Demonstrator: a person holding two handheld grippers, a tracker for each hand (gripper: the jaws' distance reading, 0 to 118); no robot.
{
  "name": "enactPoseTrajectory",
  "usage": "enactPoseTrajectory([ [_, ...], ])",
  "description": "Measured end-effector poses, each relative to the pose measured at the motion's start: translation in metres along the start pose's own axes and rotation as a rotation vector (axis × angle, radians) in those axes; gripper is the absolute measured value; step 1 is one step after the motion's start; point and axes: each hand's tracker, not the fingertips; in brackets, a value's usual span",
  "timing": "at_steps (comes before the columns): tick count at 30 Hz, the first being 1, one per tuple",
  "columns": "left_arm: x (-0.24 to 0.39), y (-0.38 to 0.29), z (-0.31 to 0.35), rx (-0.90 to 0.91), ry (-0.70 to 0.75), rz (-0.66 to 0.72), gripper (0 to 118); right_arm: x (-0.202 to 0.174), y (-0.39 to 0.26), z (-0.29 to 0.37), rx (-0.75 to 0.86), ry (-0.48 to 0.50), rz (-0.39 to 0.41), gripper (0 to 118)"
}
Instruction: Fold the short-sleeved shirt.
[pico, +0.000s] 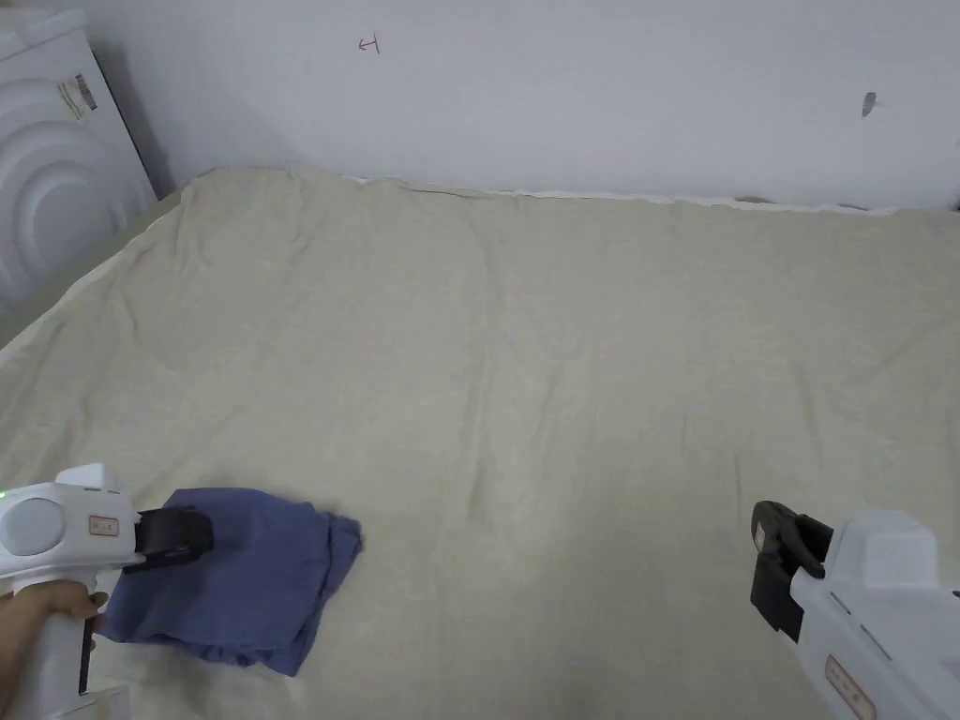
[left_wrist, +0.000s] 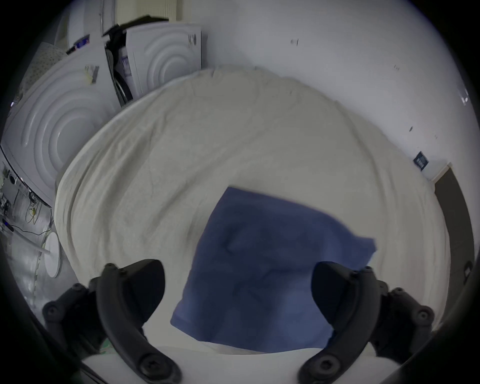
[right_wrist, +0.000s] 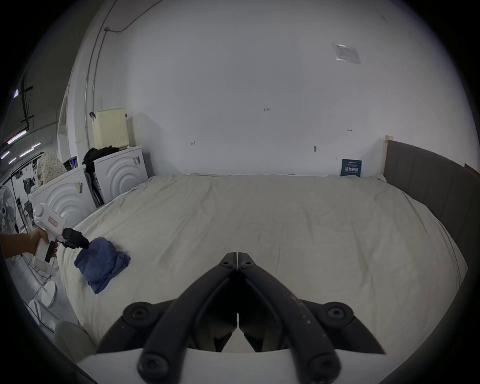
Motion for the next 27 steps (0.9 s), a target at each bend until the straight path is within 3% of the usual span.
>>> enactPoseTrajectory([
  [3,0.021,0.003,0.031,0.055,-0.010,0.004,111,0.007,0.009,0.019,0.024,-0.031,-0.008,1],
  [8,0.073,0.002,0.108,0.320,-0.040,-0.067,104,0.023,0.028,0.059,0.102,-0.094,0.011,1],
  [18,0.218,-0.064,0.253,0.819,-0.159,-0.211,105,0.063,0.064,0.132,0.278,-0.221,0.095,1],
  [27,0.298,-0.115,0.249,0.957,-0.207,-0.250,105,0.090,0.071,0.169,0.363,-0.288,0.100,1],
])
